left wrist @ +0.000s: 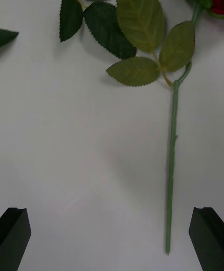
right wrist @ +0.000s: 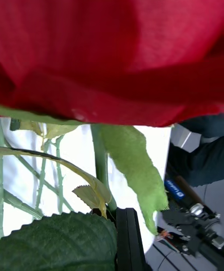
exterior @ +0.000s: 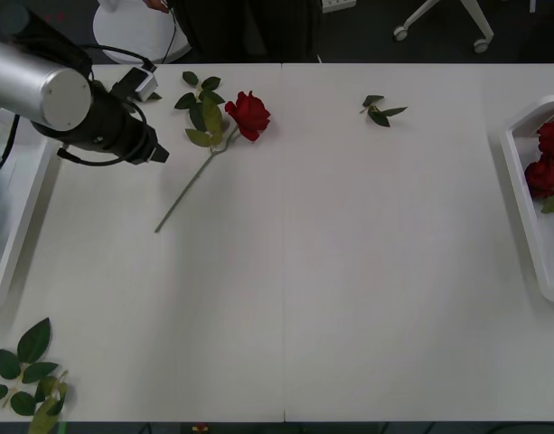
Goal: Place the red flowers into the right box and the blue flowers into the left box. If a person shows an open palm, hand one flower to the person first, then continue sorting.
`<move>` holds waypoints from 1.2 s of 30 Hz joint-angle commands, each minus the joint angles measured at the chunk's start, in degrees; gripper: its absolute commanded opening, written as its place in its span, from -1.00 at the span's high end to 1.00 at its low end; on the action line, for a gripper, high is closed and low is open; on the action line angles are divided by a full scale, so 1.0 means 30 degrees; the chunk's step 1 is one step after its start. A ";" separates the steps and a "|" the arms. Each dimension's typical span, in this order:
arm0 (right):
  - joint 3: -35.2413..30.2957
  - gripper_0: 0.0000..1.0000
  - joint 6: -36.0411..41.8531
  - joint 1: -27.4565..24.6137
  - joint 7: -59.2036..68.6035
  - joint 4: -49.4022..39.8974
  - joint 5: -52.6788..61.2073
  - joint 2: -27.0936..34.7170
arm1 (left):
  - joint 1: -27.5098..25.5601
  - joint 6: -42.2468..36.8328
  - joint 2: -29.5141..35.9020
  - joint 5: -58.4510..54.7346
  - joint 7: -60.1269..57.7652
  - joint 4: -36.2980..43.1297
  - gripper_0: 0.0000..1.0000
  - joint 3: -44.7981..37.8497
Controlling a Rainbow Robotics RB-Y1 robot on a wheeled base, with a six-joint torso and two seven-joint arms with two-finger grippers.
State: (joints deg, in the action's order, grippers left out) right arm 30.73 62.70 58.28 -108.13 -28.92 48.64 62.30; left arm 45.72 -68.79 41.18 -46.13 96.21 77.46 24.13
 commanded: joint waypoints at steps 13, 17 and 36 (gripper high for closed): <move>-0.0428 1.00 -0.2208 0.0934 0.0742 0.1904 -0.1418 -0.2222 | 0.3219 0.3125 -0.4409 0.3717 0.0099 -0.5694 -1.00 0.4085; -0.0428 1.00 -0.2413 0.0876 0.0683 0.2432 -0.1271 -0.2369 | 0.3394 0.3564 -0.4702 0.2282 0.0099 -0.7012 -1.00 0.4085; -0.0457 -1.00 0.1689 0.0729 -0.0078 -0.1260 0.3006 0.0356 | 0.3658 0.4062 -0.5229 -0.0003 0.0245 -0.9532 -1.00 0.5198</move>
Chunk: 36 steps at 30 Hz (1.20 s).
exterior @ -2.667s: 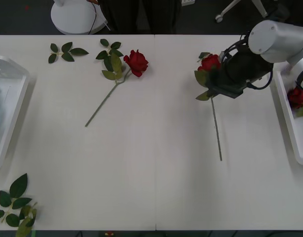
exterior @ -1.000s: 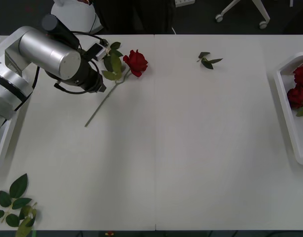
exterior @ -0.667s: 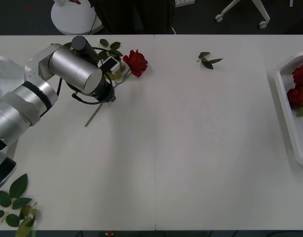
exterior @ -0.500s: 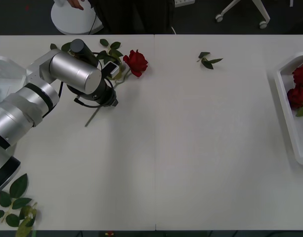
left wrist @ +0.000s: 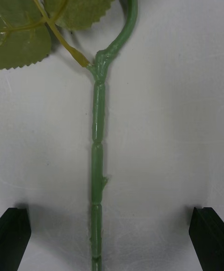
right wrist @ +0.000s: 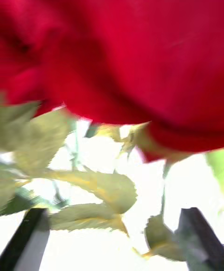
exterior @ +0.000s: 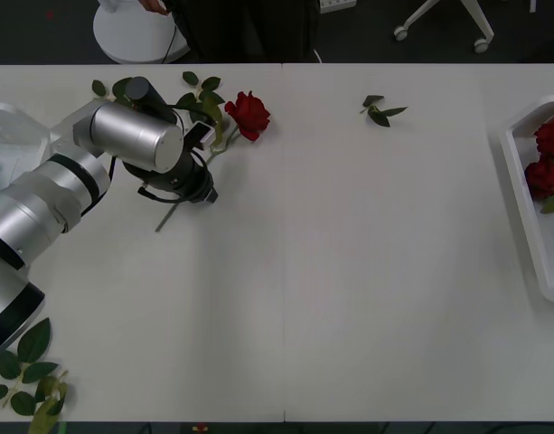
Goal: Place the red flowers into the right box and the blue flowers into the left box. If a person shows an open palm, hand one flower to the person first, then continue sorting.
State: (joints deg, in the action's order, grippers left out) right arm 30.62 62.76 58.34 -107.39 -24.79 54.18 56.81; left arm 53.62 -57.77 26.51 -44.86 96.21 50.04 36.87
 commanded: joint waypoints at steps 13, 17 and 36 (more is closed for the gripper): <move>-0.2794 -1.00 0.6737 0.0621 -0.7300 -0.6942 0.7310 0.5087 | 0.1022 0.0506 -0.0399 -0.0985 0.0333 -0.1241 0.75 0.1363; -0.2794 -1.00 0.6766 -0.0229 -0.9732 -0.8846 1.0034 0.5204 | 0.1022 0.0506 -0.0399 -0.1161 0.0450 -0.1358 0.95 0.1392; -0.7013 -1.00 0.4159 -0.8695 -1.3218 -2.2997 1.4781 0.5351 | 0.0905 0.0506 -0.0047 -0.1512 0.1036 -0.0919 1.00 0.1363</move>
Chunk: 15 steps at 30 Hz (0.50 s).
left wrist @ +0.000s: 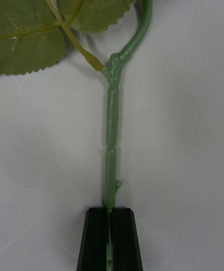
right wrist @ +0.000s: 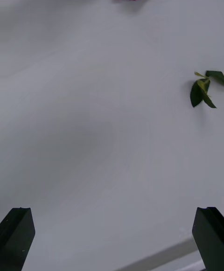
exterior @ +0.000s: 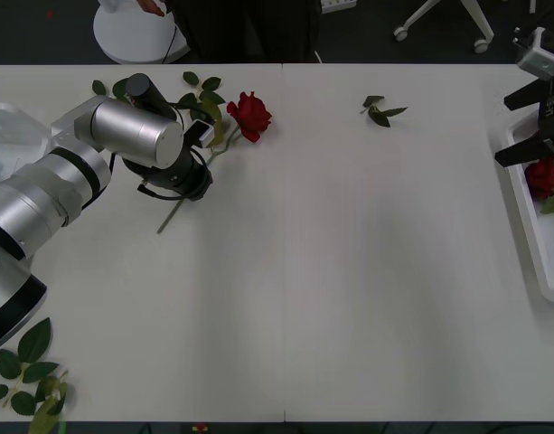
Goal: Place the red flowers into the right box and the blue flowers into the left box. If a person shows an open palm, hand one flower to the person first, then continue sorting.
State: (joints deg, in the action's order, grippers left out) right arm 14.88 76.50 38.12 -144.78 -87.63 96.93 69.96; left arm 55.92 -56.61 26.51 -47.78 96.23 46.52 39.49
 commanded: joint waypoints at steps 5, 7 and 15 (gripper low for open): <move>-0.2176 -1.00 -0.0481 -0.2659 -0.1165 -0.3340 0.0883 0.0468 | -0.1091 -0.0201 0.1652 -0.1006 0.1059 0.3625 1.00 0.0519; -0.2176 -1.00 -0.0481 -0.2659 -0.1399 -0.3721 0.0971 0.0322 | -0.1706 -0.0377 0.2414 -0.1123 0.1059 0.5061 1.00 0.0490; -0.2176 -1.00 -0.0744 -0.2659 -0.2308 -0.5156 0.1440 -0.0616 | -0.4196 -0.1431 0.5929 -0.1621 0.1001 1.0891 1.00 -0.0096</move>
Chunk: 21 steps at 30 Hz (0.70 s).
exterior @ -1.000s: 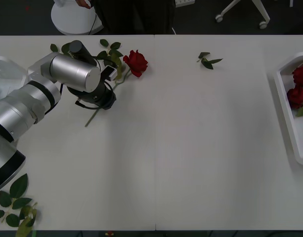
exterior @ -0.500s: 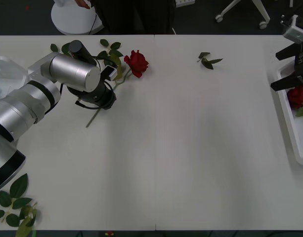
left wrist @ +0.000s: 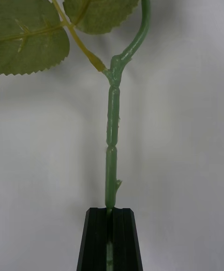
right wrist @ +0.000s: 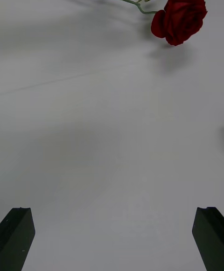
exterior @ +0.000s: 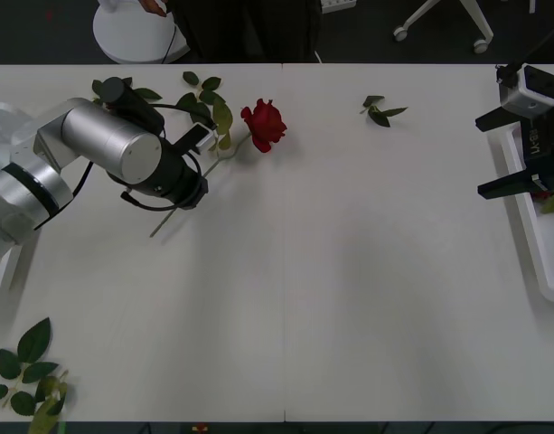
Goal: Place the red flowers into the right box and the blue flowers into the left box. If a person shows an open palm, hand one flower to the person first, then continue sorting.
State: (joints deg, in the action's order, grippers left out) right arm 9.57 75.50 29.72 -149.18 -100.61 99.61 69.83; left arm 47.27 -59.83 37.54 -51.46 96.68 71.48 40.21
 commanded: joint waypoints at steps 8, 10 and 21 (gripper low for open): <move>-0.0408 -1.00 -0.0880 0.0084 -0.1939 -0.0213 0.1749 -0.1274 | -0.4508 -0.0331 0.3541 -0.0924 0.0704 0.7315 1.00 -0.3295; -0.0320 -1.00 -0.0880 0.0084 -0.1939 0.0285 0.2247 -0.1303 | -0.5827 -0.0214 0.3716 -0.1070 0.0616 0.8722 1.00 -0.4642; -0.0320 -1.00 -0.0763 -0.0062 -0.1939 0.0871 0.2804 -0.1303 | -1.0368 0.4181 0.2457 -0.2037 -0.0087 1.3526 1.00 -0.8041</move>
State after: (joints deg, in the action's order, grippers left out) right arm 9.58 73.48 29.71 -154.88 -97.80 107.07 66.68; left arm 17.64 -51.00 46.20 -56.46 96.68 109.18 17.66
